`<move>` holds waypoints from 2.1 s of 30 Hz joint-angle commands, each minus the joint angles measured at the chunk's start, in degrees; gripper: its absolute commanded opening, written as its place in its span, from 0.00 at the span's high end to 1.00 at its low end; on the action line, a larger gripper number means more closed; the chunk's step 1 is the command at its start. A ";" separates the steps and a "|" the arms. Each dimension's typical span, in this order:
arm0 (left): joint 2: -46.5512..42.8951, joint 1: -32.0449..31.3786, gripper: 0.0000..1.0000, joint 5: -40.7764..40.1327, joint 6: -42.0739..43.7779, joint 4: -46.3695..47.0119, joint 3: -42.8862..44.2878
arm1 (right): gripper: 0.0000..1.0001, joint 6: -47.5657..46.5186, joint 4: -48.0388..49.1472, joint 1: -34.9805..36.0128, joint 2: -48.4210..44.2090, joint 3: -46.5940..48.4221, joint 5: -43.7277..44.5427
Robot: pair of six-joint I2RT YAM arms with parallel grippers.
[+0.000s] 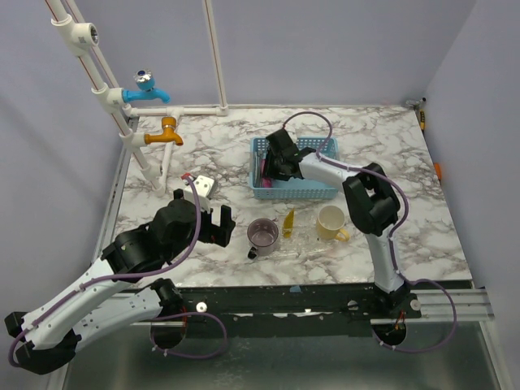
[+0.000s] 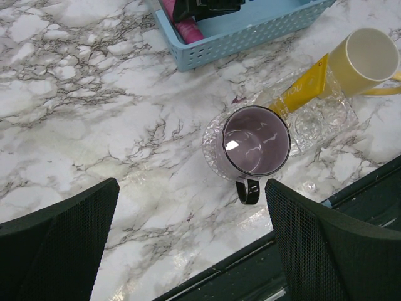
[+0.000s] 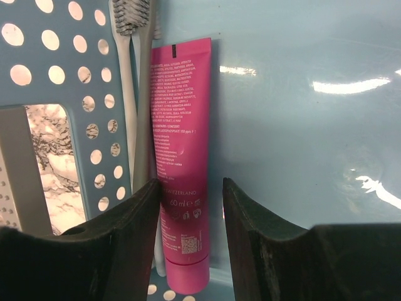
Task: Prepare toiletry sets of a toothbrush and toothpaste on the tray
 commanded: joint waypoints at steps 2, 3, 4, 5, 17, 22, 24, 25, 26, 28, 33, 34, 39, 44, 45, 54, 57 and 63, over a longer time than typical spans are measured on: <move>0.43 0.39 0.01 -1.46 0.76 0.20 -0.28 | 0.53 0.18 0.04 -0.16 3.09 -0.38 -1.05; 0.47 0.41 0.01 -1.48 0.76 0.15 -0.33 | 0.53 0.17 -0.05 -0.11 3.32 -0.34 -1.04; 0.55 0.41 0.01 -1.53 0.76 0.11 -0.29 | 0.53 0.18 -0.04 -0.09 3.41 -0.36 -1.07; 0.56 0.41 0.01 -1.54 0.76 0.11 -0.31 | 0.53 0.19 0.03 -0.11 3.54 -0.27 -1.10; 0.83 0.41 0.01 -1.54 0.85 0.11 -0.31 | 0.77 0.17 -0.33 -0.15 2.05 -0.85 0.56; 0.92 0.45 0.01 -1.52 0.85 0.11 -0.39 | 0.82 -0.21 -0.31 -0.11 -0.20 -0.85 2.54; 1.00 0.40 0.01 -1.56 0.85 0.11 -0.39 | 0.82 -0.51 -0.40 -0.16 -1.40 -0.77 3.64; 1.01 0.41 0.01 -1.54 0.85 0.11 -0.39 | 0.82 -0.75 -0.55 -0.11 -1.95 -0.71 4.31; 1.09 0.43 0.01 -1.54 0.85 0.11 -0.39 | 0.82 -0.92 -0.57 -0.18 -2.59 -0.67 4.95; 1.04 0.46 0.01 -1.54 0.85 0.11 -0.39 | 0.82 -1.31 -0.75 -0.15 -3.81 -0.69 6.33; 1.01 0.45 0.01 -1.46 0.85 0.11 -0.46 | 0.82 -2.30 -1.06 -0.15 -7.21 -0.88 9.75; 1.01 0.49 0.01 -1.43 0.84 0.15 -0.41 | 0.82 -2.59 -0.95 -0.11 -7.90 -1.04 10.35; 1.09 0.47 0.01 -1.19 0.76 0.26 -0.39 | 0.82 -3.51 0.70 -0.11 -11.96 -2.49 10.93; 0.99 0.50 0.01 -0.68 0.68 0.65 -0.31 | 0.82 -4.18 1.66 -0.02 -15.85 -3.98 10.63; 0.99 0.50 0.01 -0.50 0.68 0.72 -0.24 | 0.82 -4.27 2.10 -0.05 -16.71 -4.52 10.18; -0.15 0.58 0.01 2.65 -2.59 2.85 1.29 | 0.82 0.30 9.79 1.09 -28.69 -15.53 1.98; -0.19 0.57 0.01 4.70 -3.99 5.02 0.80 | 0.82 2.19 12.59 3.15 -33.42 -19.72 1.58; 0.13 0.58 0.01 7.56 -7.61 8.71 -0.38 | 0.82 6.97 16.86 7.82 -42.42 -26.92 3.91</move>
